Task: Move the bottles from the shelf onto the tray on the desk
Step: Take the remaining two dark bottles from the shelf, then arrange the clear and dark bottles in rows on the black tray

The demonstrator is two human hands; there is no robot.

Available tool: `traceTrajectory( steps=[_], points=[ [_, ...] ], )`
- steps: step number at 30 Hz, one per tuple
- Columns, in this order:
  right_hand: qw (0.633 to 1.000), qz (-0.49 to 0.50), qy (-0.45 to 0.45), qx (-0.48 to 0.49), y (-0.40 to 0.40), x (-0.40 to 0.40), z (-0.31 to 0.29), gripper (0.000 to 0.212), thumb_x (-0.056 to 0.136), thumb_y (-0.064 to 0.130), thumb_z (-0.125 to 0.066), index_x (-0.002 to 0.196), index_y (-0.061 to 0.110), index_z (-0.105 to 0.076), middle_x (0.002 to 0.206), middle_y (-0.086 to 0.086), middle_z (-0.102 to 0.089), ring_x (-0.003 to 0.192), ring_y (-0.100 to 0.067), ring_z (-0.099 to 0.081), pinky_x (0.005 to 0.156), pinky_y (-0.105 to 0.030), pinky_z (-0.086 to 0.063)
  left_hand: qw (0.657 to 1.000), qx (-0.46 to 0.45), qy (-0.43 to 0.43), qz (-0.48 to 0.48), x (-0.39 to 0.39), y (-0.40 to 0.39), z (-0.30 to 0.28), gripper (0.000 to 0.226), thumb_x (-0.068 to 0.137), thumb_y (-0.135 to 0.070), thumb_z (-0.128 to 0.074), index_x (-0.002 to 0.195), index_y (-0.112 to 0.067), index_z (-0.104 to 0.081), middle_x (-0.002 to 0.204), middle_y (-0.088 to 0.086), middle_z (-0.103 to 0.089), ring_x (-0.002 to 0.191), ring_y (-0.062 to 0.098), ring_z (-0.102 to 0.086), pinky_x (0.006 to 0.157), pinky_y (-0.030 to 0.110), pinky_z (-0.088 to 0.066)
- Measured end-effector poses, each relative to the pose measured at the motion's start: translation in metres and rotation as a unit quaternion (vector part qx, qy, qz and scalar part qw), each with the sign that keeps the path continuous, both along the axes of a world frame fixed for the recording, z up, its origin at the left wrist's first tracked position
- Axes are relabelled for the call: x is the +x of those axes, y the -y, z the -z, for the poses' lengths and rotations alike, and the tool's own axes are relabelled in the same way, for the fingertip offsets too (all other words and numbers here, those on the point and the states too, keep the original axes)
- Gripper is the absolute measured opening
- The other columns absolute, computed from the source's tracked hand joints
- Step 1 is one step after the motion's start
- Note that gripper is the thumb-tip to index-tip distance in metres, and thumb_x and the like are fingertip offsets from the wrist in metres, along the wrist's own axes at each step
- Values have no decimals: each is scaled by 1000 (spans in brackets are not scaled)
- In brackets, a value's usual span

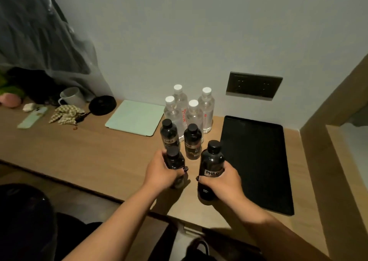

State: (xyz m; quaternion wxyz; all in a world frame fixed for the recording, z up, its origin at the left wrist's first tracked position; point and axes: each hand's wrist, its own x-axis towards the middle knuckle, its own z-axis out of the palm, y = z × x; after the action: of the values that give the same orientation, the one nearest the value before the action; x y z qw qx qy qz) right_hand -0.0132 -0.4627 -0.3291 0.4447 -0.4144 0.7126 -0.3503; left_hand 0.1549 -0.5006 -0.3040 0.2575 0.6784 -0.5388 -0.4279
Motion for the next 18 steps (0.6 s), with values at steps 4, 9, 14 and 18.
traceTrajectory(
  steps=[4,9,14,18],
  points=[
    [999,-40,-25,7,29,7,19,58,62,16,-84,112,20,-55,104,7,-62,104,-12,-56,86,-26,-42,1000,15,3,6,1,28,17,51,70,-4,-77,106,-26,-47,95,-14,-54,99,10,-50,89,31,-44],
    [998,-53,-33,15,52,25,32,53,64,15,-83,103,28,-48,97,12,-54,94,-7,-50,80,-15,-39,1000,17,3,18,15,46,32,53,68,-3,-80,108,-24,-52,97,-15,-60,97,9,-55,81,22,-43],
    [994,-83,-69,-34,61,37,47,44,70,15,-79,99,28,-47,102,4,-58,95,-11,-58,77,-12,-42,999,-2,-5,47,27,55,35,54,66,-3,-81,108,-21,-53,98,-16,-61,88,-10,-53,67,3,-40],
    [996,-62,-50,-37,60,37,55,44,71,18,-80,101,35,-52,103,15,-59,98,4,-56,81,-8,-37,998,-5,-46,51,29,61,37,53,68,-1,-80,107,-22,-52,97,-14,-62,81,-19,-57,66,2,-43]
  ],
)
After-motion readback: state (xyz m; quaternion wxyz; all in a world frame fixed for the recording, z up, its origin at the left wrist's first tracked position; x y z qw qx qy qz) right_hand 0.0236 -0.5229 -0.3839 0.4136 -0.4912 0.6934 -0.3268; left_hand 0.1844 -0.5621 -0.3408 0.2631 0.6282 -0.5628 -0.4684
